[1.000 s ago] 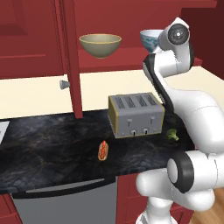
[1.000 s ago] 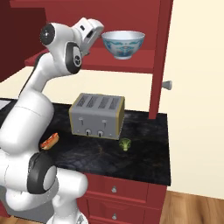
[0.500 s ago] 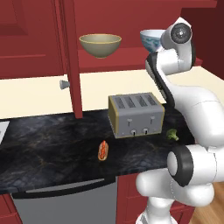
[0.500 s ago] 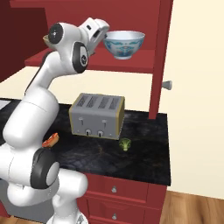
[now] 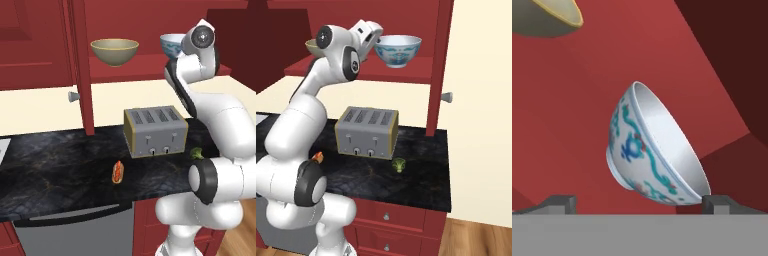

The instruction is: Pick both bowls and place them on the counter. Then place the hot dog in one bowl and place the broccoli in the other bowl.

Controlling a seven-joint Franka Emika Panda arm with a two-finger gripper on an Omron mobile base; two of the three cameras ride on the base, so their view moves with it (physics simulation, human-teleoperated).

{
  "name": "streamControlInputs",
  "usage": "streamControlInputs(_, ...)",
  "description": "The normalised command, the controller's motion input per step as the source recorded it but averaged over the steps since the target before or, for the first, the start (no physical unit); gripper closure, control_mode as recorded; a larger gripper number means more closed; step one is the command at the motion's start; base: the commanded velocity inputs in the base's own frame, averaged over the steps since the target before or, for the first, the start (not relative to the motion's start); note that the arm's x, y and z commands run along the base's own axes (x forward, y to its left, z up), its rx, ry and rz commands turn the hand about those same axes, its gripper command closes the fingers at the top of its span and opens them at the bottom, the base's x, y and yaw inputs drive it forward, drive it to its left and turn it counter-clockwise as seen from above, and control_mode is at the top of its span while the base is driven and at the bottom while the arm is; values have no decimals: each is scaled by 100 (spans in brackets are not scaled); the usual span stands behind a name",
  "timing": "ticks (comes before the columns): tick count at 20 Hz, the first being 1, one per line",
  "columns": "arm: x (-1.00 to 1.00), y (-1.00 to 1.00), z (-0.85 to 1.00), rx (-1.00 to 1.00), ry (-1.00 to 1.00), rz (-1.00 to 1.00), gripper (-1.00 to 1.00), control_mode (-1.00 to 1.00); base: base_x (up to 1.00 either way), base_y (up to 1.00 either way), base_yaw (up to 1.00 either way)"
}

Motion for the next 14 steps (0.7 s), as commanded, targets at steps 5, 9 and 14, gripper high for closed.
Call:
streamControlInputs(5, 25, -4, 0, -5, 10, 0, -100, -100, 0, 0, 0)
streamControlInputs(9, 27, 0, 0, -6, 11, 0, -100, -100, 0, 0, 0)
streamControlInputs(14, 29, 0, 0, -4, 10, 0, -100, -100, 0, 0, 0)
